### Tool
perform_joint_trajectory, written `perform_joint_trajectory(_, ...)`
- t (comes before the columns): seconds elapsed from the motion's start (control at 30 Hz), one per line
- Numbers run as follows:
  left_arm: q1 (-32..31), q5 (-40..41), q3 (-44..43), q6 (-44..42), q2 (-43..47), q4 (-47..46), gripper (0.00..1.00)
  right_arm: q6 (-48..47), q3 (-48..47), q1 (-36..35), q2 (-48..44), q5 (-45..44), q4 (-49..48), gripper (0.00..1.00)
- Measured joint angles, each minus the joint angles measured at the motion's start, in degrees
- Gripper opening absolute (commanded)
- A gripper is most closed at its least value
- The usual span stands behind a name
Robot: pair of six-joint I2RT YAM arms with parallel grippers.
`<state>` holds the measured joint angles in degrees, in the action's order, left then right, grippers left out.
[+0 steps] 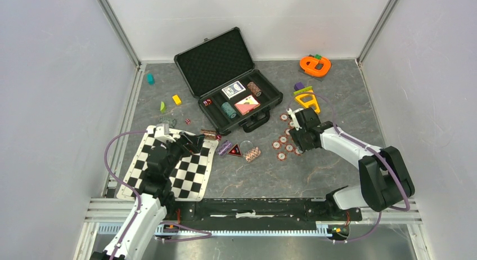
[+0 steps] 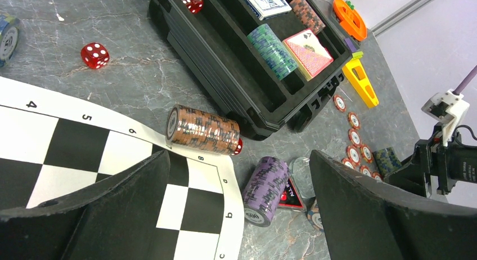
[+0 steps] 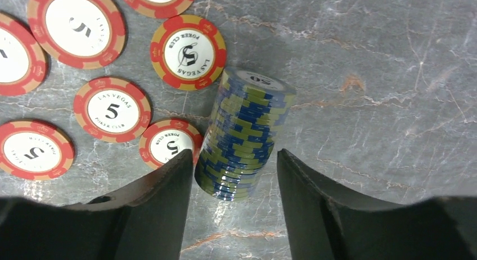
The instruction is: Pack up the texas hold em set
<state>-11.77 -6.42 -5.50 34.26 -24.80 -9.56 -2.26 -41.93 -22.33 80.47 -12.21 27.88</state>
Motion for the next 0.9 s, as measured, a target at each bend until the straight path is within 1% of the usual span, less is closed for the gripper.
perform_joint_trajectory(0.03, 0.0, 0.0, 0.0, 0.0, 0.0, 0.0, 1.00, 0.1, 0.0, 0.1, -0.2, -0.2, 0.0, 0.72)
perform_joint_trajectory(0.07, 0.0, 0.0, 0.0, 0.0, 0.0, 0.0, 1.00, 0.3, 0.0, 0.2, -0.6, -0.4, -0.2, 0.73)
perform_joint_trajectory(0.13, 0.0, -0.2, 0.0, 0.0, 0.0, 0.0, 1.00, 0.7, -0.2, 0.6, -1.0, -0.7, -0.4, 0.73)
perform_joint_trajectory(0.23, 0.0, -0.2, 0.0, 0.0, 0.0, 0.0, 1.00, 0.9, -0.6, 1.3, -1.0, -0.7, -1.0, 0.67)
perform_joint_trajectory(0.37, 0.0, -0.2, 0.0, 0.0, 0.0, 0.0, 1.00, 1.1, -0.8, 2.2, -0.9, -0.2, -2.1, 0.66)
perform_joint_trajectory(0.6, 0.0, -0.2, 0.0, 0.0, 0.0, 0.0, 1.00, 1.4, -1.1, 4.2, 1.9, 0.1, -3.8, 0.52)
perform_joint_trajectory(0.73, 0.0, -0.2, 0.0, 0.0, -0.3, 0.0, 1.00, 2.1, -1.1, 4.7, 2.3, -0.2, -4.0, 0.38)
perform_joint_trajectory(0.9, 0.0, -0.2, 0.0, 0.0, -0.6, -0.1, 1.00, 2.8, -1.3, 4.7, -0.3, -0.8, -3.5, 0.32)
